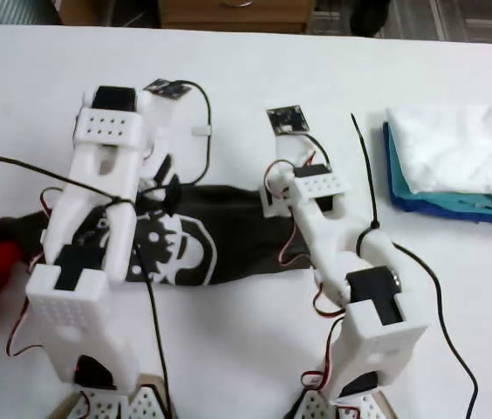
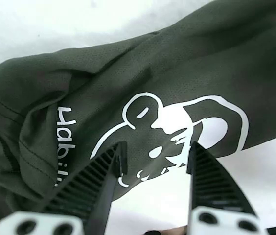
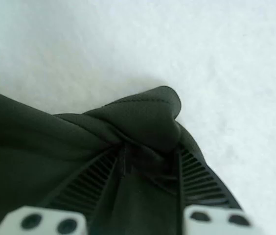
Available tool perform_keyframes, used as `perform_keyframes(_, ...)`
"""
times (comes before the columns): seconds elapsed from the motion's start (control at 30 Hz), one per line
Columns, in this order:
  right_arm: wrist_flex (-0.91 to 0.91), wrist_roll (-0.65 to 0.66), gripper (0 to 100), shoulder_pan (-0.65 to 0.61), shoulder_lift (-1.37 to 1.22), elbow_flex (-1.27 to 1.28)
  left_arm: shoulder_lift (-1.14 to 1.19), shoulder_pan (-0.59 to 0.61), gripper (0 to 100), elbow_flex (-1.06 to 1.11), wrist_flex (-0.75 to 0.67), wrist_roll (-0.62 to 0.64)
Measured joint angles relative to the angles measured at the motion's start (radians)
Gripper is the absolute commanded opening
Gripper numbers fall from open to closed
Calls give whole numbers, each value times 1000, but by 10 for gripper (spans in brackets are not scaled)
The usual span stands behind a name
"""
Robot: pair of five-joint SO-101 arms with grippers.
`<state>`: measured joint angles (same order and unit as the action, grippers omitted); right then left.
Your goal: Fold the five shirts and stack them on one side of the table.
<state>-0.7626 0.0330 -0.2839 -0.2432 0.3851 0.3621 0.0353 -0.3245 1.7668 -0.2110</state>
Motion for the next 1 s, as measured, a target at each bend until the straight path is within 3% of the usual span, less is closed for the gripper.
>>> perform_keyframes(0.6,0,0,149,0,0,0,0,0,218,0,-29,0)
perform_keyframes(0.7,0,0,149,0,0,0,0,0,216,0,-29,-44)
perform_keyframes(0.9,0,0,149,0,0,0,0,6,111,0,-34,-114)
perform_keyframes(1.0,0,0,149,0,0,0,0,37,111,0,-106,-115)
